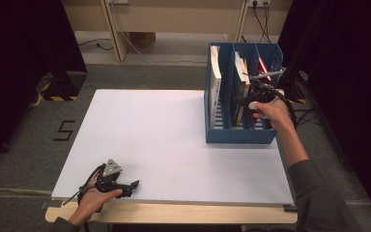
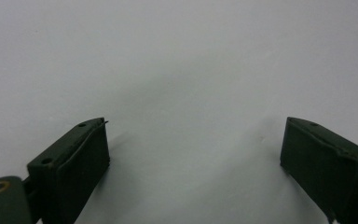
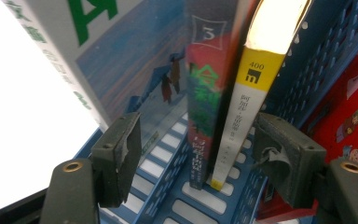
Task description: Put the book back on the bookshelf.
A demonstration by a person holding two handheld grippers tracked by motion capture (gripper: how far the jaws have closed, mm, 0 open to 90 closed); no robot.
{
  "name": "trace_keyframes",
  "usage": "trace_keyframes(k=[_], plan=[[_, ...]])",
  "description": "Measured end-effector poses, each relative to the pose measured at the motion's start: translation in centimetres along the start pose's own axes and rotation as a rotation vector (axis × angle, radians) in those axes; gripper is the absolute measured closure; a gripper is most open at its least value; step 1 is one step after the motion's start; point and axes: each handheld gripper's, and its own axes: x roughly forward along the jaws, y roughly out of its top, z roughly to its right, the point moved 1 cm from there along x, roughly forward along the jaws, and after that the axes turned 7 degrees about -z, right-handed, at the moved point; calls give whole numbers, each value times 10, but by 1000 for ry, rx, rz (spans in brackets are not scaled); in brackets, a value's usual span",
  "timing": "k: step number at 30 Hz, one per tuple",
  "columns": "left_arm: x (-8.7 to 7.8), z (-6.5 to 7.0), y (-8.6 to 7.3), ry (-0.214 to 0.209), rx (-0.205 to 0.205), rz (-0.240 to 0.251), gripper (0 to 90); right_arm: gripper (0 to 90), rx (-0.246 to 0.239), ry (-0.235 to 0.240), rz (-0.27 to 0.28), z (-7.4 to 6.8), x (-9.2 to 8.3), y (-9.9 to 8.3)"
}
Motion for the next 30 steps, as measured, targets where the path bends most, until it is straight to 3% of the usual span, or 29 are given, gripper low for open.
trace_keyframes(k=[10, 12, 14, 19, 21, 23, 26, 30], plan=[[-1, -2, 0, 0, -15, 13, 97, 330, -12, -8, 6, -2, -19, -10], [-2, -5, 1, 21, -9, 18, 155, 328, -17, -9, 14, -3, -23, -13], [-1, -10, 1, 30, -12, 18, 141, 325, -24, -3, 19, -6, -26, -18], [0, -24, 5, 100, -13, 17, 142, 319, -31, 13, 25, -17, -31, -34], [2, -31, 6, 95, -31, 17, 137, 309, -40, 4, 19, -23, -30, -43], [4, -38, 6, 63, -61, 16, 94, 303, -56, 12, 22, -29, -29, -53], [3, -40, 6, 55, -47, 12, 107, 288, -60, 32, 17, -38, -25, -68], [3, -40, 5, 58, -47, 15, 107, 277, -89, 24, 15, -51, -19, -86]])
